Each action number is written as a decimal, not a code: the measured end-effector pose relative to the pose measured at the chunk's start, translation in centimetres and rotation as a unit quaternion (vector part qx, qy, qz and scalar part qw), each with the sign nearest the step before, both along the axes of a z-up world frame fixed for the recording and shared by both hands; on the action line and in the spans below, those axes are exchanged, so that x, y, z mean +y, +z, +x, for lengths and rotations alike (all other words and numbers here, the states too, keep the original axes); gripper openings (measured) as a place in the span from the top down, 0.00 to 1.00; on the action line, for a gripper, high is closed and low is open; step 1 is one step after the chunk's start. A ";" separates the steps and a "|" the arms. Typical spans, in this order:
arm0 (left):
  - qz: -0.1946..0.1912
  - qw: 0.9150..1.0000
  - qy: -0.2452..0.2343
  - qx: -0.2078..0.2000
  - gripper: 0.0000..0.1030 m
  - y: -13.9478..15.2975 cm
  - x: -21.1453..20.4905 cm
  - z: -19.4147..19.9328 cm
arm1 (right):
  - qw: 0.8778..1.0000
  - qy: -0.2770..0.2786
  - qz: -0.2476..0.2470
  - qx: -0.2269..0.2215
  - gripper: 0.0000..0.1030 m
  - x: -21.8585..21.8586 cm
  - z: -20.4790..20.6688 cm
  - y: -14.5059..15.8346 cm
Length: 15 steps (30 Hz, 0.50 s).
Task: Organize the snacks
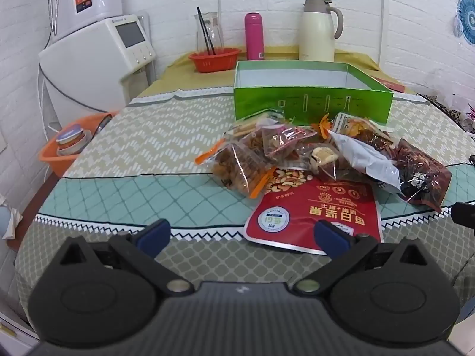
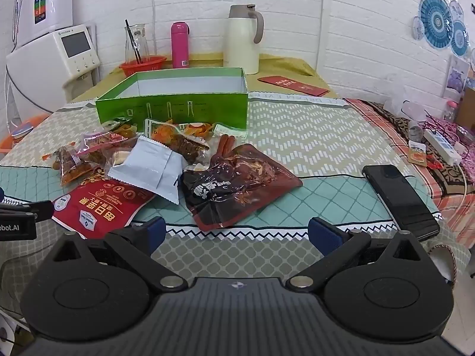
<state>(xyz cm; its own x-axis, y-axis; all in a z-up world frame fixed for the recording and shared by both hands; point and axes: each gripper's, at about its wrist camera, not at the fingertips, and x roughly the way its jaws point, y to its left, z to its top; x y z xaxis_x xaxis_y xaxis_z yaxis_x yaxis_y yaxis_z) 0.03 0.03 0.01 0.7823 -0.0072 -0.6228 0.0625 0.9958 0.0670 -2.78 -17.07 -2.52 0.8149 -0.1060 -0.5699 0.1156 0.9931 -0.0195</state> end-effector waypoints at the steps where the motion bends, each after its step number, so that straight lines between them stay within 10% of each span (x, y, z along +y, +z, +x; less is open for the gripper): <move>1: 0.001 1.000 0.000 -0.001 0.00 0.0 0.0 -0.1 | 1.000 0.001 0.001 0.002 0.00 0.0 0.1 0.0; 15: 0.005 1.000 0.009 -0.002 0.00 -0.1 0.4 0.5 | 1.000 -0.005 0.000 -0.008 0.00 -0.4 0.6 0.1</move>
<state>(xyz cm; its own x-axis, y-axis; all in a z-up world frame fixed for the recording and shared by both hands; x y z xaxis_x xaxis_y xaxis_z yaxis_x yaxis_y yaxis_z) 0.56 0.46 -0.13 0.7854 0.0132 -0.6189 0.0446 0.9960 0.0779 -2.16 -17.43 -2.45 0.8226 -0.1140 -0.5572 0.1252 0.9920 -0.0181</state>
